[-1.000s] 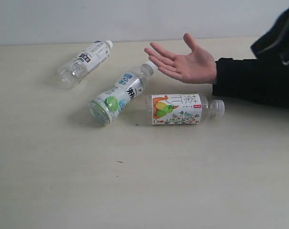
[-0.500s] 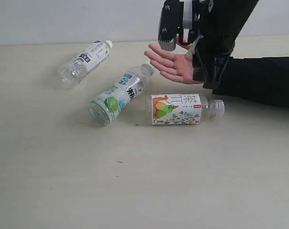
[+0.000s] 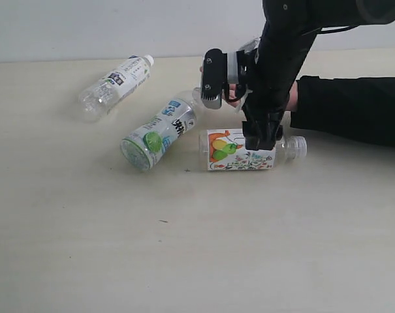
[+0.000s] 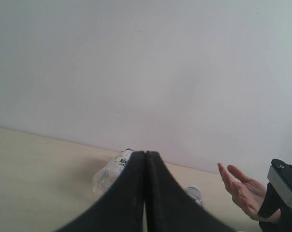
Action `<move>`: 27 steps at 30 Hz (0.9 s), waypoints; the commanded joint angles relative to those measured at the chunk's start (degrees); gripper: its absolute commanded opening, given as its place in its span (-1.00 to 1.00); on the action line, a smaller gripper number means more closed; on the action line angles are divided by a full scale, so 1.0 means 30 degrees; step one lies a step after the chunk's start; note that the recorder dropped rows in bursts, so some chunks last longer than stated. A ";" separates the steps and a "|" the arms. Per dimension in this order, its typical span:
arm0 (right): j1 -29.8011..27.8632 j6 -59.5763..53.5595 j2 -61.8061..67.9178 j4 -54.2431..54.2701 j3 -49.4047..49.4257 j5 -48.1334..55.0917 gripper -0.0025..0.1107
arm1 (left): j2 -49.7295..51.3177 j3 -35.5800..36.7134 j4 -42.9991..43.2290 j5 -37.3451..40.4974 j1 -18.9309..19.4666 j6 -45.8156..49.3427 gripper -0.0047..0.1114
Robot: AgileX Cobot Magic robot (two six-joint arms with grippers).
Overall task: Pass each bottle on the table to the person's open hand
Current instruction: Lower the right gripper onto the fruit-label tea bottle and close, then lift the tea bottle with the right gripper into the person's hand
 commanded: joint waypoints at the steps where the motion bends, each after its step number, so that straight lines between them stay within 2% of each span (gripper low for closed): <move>1: 0.0051 -0.0283 0.0188 0.0536 -0.0075 -0.0107 0.33 | -0.0100 0.0050 -0.0094 -0.0189 0.0025 -0.0066 -0.92; 21: 0.0051 0.0120 0.2932 0.1112 -0.0075 -0.0830 0.29 | -0.0100 0.0050 -0.0094 -0.0189 0.0025 -0.0066 -0.92; 24: 0.0051 0.1950 0.2932 0.1151 -0.0075 -0.0082 -0.02 | -0.0100 0.0050 -0.0094 -0.0189 0.0025 -0.0066 -0.92; 27: 0.0051 0.3887 0.2932 0.1151 -0.0075 0.0532 -0.53 | -0.0100 0.0050 -0.0094 -0.0189 0.0025 -0.0066 -0.92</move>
